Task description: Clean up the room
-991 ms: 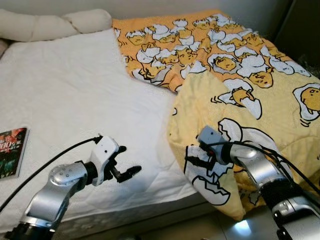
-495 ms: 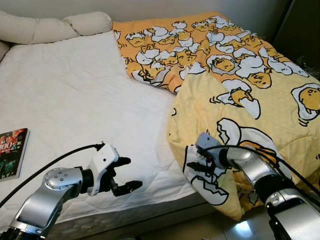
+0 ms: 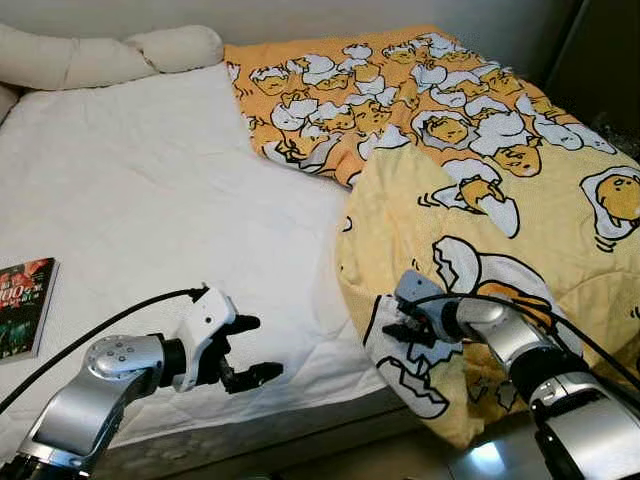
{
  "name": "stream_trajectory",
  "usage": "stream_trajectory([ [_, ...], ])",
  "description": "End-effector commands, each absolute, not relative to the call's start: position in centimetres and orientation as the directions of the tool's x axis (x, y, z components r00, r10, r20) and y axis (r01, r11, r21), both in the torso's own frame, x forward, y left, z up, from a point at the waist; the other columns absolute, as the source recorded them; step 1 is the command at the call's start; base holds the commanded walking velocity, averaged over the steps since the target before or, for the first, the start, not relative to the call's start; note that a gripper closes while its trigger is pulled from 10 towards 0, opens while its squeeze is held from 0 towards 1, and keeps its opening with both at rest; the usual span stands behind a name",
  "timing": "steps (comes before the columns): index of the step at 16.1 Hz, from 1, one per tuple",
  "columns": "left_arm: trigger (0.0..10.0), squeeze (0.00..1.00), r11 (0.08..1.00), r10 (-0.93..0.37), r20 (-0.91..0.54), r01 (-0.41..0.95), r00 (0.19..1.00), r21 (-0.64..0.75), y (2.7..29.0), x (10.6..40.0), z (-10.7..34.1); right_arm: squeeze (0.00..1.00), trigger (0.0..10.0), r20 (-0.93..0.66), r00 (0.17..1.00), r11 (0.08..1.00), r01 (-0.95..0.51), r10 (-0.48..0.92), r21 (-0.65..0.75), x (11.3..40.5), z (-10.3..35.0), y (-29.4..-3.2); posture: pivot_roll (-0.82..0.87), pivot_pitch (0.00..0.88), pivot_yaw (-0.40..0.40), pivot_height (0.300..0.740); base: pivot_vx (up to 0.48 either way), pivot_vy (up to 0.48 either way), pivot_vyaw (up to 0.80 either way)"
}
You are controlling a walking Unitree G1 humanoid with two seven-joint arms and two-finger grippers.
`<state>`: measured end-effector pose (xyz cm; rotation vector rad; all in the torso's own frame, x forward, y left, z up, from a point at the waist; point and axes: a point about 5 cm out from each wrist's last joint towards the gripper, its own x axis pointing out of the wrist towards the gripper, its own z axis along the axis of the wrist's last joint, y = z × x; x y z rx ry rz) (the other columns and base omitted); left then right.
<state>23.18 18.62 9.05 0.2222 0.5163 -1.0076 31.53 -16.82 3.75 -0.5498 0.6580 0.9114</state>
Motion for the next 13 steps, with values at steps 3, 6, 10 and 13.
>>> stream_trajectory([
  [3, 10.0, 0.00, 0.521, -0.739, -0.522, 0.853, 0.425, -0.043, 18.6, 23.4, 9.1, 0.00, 0.0, -0.708, 0.456, 0.501, -0.849, 0.538, -0.166, 31.9, 4.2, -16.9, 0.08, 0.000, 0.063, 0.740, 0.000, 0.000, 0.00],
  [6, 10.0, 0.00, 0.530, -0.733, -0.524, 0.847, 0.434, -0.038, 18.6, 23.7, 8.9, 0.00, 0.0, -0.704, 0.440, 0.493, -0.858, 0.557, -0.147, 31.9, 4.3, -16.9, 0.08, 0.000, 0.061, 0.740, 0.000, 0.000, 0.00],
  [10, 10.0, 0.00, 0.538, -0.728, -0.526, 0.842, 0.439, -0.042, 18.7, 23.6, 8.8, 0.00, 0.0, -0.683, 0.387, 0.469, -0.880, 0.619, -0.074, 31.5, 4.3, -16.7, 0.08, 0.000, 0.052, 0.740, 0.000, 0.000, 0.00],
  [13, 10.0, 0.00, 0.543, -0.725, -0.528, 0.839, 0.442, -0.044, 18.7, 23.5, 8.7, 0.00, 0.0, -0.586, 0.281, 0.392, -0.917, 0.760, 0.068, 31.0, 5.4, -16.1, 0.08, 0.000, 0.052, 0.740, 0.000, 0.000, 0.00],
])
